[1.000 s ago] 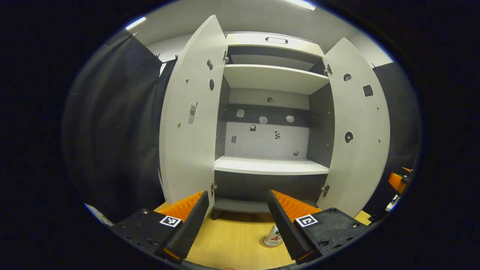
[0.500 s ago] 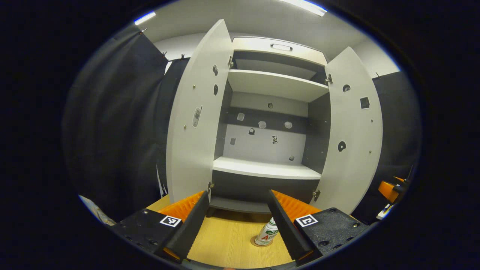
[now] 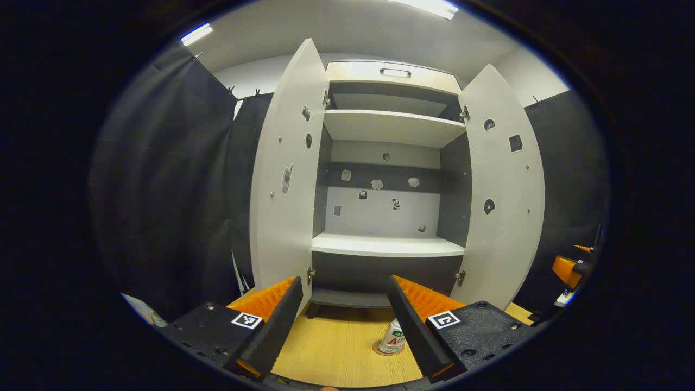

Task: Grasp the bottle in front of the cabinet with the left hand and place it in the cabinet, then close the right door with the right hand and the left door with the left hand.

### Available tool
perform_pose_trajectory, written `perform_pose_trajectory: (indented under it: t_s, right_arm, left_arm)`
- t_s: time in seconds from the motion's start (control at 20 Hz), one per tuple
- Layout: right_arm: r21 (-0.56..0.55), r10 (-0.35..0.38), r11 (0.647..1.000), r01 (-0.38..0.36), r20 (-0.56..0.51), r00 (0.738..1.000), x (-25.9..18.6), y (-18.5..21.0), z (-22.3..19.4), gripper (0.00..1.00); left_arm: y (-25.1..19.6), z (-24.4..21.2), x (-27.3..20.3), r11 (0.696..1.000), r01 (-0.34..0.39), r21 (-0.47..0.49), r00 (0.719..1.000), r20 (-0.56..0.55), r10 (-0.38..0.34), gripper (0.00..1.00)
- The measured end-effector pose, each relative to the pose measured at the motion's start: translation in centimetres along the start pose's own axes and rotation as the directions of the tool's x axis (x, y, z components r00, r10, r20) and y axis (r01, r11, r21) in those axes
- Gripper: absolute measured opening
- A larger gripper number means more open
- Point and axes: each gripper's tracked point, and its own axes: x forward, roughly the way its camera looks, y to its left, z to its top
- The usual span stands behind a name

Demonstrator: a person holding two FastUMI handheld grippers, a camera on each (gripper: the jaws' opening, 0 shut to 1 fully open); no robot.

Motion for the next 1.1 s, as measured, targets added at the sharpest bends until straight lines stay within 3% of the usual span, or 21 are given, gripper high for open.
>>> perform_pose_trajectory:
  t_s: [0.45,0.7,0.95,1.0,1.05,1.1]
  right_arm:
    - [-0.007,-0.019,1.000,0.018,-0.016,1.000,-0.2,-0.5,-0.4,0.90]
    - [-0.027,-0.057,0.998,0.056,-0.038,0.998,-0.3,-1.2,-1.0,0.90]
    - [-0.040,-0.083,0.996,0.081,-0.067,0.994,-0.5,-2.1,-1.5,0.90]
    - [-0.042,-0.089,0.995,0.086,-0.069,0.994,-0.5,-2.2,-1.5,0.99]
    - [-0.039,-0.093,0.995,0.091,-0.073,0.993,-0.4,-2.3,-1.5,0.99]
    - [-0.033,-0.097,0.995,0.095,-0.076,0.992,-0.4,-2.4,-1.6,0.90]
  left_arm:
    - [-8.3,-8.0,4.4,0.984,0.170,-0.044,0.985,-0.027,-0.172,0.93]
    - [-10.5,-13.9,7.5,0.974,0.209,-0.089,0.973,-0.085,-0.217,0.96]
    - [-11.7,-18.6,9.9,0.971,0.231,-0.058,0.963,-0.128,-0.236,0.96]
    - [-11.9,-19.3,10.4,0.972,0.230,-0.056,0.962,-0.135,-0.236,0.96]
    - [-12.0,-20.1,10.9,0.972,0.230,-0.055,0.962,-0.141,-0.235,0.96]
    - [-12.1,-20.9,11.4,0.972,0.231,-0.053,0.960,-0.148,-0.236,0.96]
